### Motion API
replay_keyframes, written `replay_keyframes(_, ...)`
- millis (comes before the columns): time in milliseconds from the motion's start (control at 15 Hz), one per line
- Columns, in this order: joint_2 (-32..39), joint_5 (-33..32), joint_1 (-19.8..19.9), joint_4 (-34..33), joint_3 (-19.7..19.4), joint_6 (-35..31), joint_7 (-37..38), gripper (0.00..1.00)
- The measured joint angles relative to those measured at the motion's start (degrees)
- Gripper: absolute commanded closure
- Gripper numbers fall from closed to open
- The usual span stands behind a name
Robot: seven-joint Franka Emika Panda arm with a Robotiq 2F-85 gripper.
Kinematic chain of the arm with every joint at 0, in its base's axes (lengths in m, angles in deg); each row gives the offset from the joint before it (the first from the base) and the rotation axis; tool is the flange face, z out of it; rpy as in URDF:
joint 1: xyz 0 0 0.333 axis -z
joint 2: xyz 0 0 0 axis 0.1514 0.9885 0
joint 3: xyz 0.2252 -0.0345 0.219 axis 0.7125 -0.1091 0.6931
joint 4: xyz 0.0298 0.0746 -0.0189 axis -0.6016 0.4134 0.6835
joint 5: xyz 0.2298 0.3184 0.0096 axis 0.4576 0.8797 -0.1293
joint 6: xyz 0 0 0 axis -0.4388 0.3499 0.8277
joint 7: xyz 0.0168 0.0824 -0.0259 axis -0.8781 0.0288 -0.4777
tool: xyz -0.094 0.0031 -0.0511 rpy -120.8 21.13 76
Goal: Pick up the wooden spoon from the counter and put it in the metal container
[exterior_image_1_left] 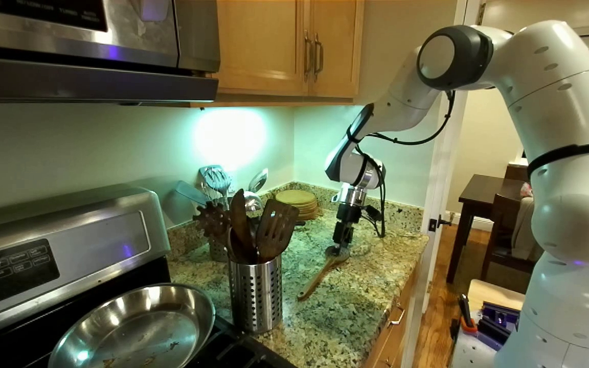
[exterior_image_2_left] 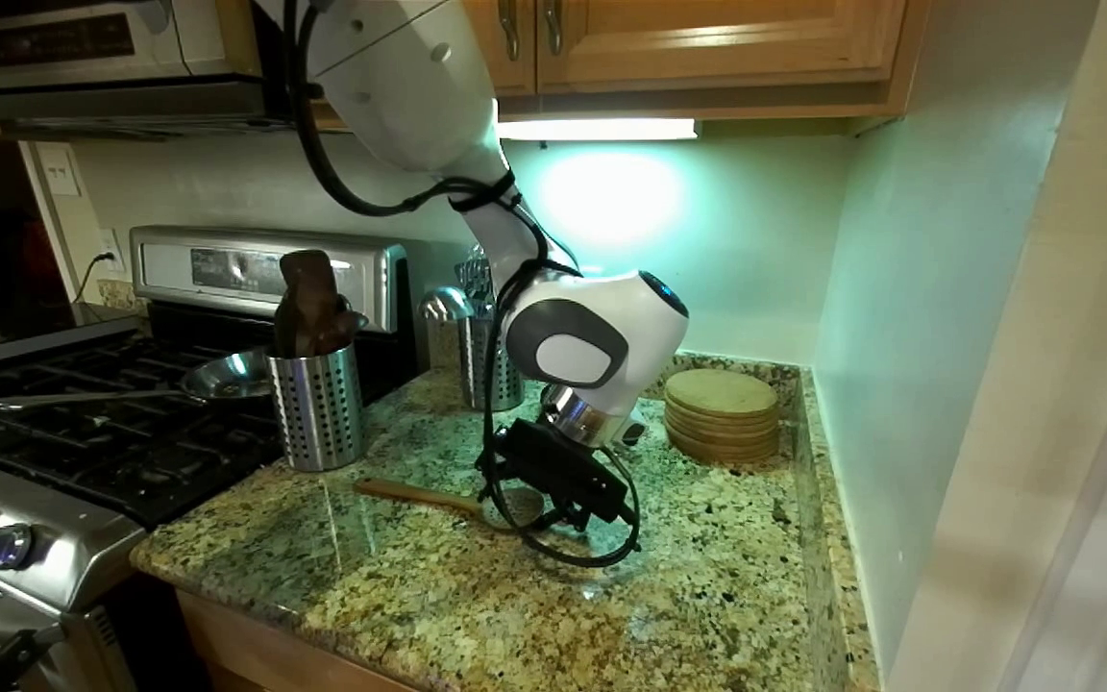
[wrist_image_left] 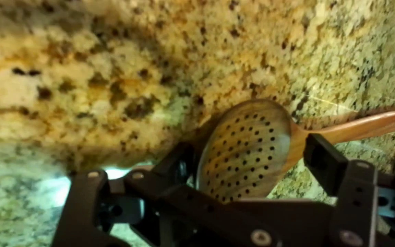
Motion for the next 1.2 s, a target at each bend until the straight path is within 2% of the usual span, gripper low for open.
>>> replay_keyframes(400,0.0,0.1,1.0,0.5,-0.4,0.0,0.0,0.80)
replay_keyframes(533,-0.1,0.2,1.1,0.5,-0.5,0.0,0.0,0.89)
replay_keyframes(1200,-0.7,0.8,1.3,0.5,-0.5,0.1,0.0,0.88)
